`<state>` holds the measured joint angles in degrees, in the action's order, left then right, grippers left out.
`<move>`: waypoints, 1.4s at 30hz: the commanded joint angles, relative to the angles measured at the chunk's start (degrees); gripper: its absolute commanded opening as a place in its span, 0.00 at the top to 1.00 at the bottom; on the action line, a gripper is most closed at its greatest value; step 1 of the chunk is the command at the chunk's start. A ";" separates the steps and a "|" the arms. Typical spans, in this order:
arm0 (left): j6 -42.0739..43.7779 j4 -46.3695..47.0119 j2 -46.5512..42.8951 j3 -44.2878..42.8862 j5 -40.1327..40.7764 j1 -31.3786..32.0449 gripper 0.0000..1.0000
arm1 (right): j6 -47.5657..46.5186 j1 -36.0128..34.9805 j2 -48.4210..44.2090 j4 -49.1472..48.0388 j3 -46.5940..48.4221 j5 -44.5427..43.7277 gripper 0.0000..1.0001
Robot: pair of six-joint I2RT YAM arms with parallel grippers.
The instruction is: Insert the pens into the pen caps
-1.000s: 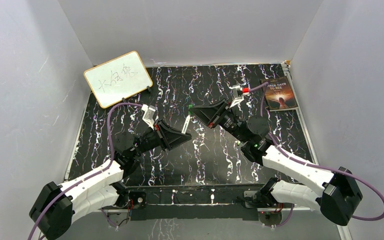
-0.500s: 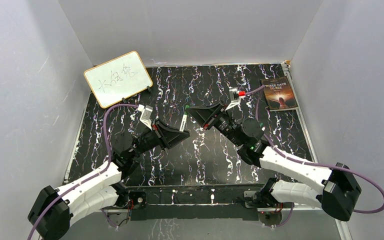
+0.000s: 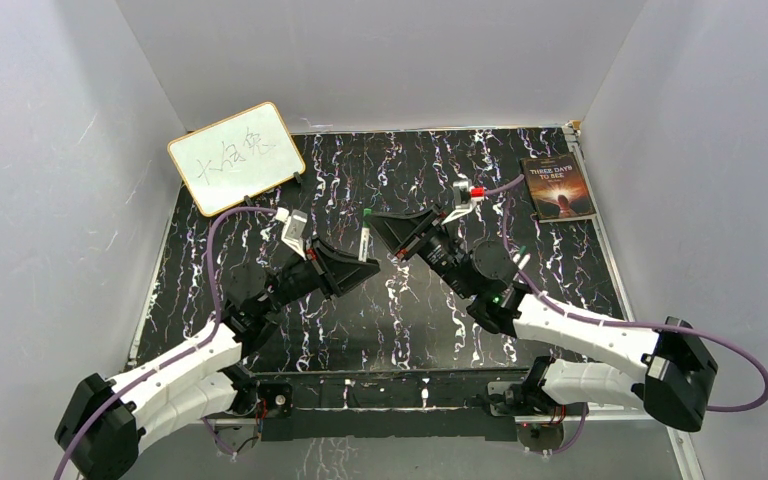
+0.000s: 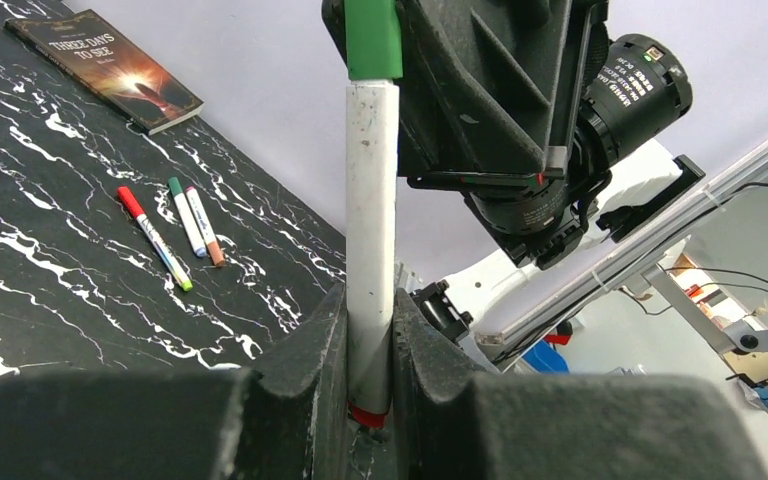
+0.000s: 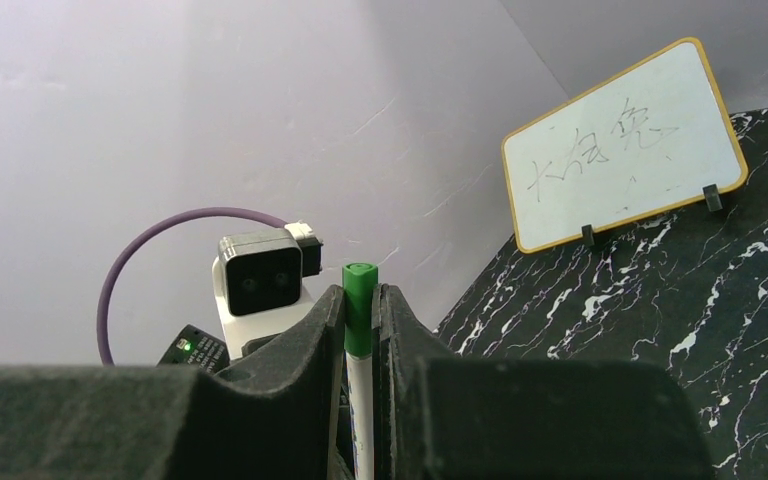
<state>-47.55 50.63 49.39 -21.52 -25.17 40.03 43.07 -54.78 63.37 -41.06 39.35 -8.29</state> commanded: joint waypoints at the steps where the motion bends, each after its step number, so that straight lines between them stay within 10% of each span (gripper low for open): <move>1: 2.59 0.89 -1.15 -5.43 3.27 -0.13 1.00 | -2.70 -3.63 0.01 8.61 1.46 5.98 1.00; 42: 11.90 -12.90 -2.88 -19.72 0.98 -0.22 1.00 | -7.22 -4.80 -7.84 14.81 -3.91 11.59 1.00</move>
<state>-37.74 30.89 48.69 -36.07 -26.20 40.16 37.54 -57.28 56.75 -35.59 36.82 -1.87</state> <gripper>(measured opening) 0.138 0.077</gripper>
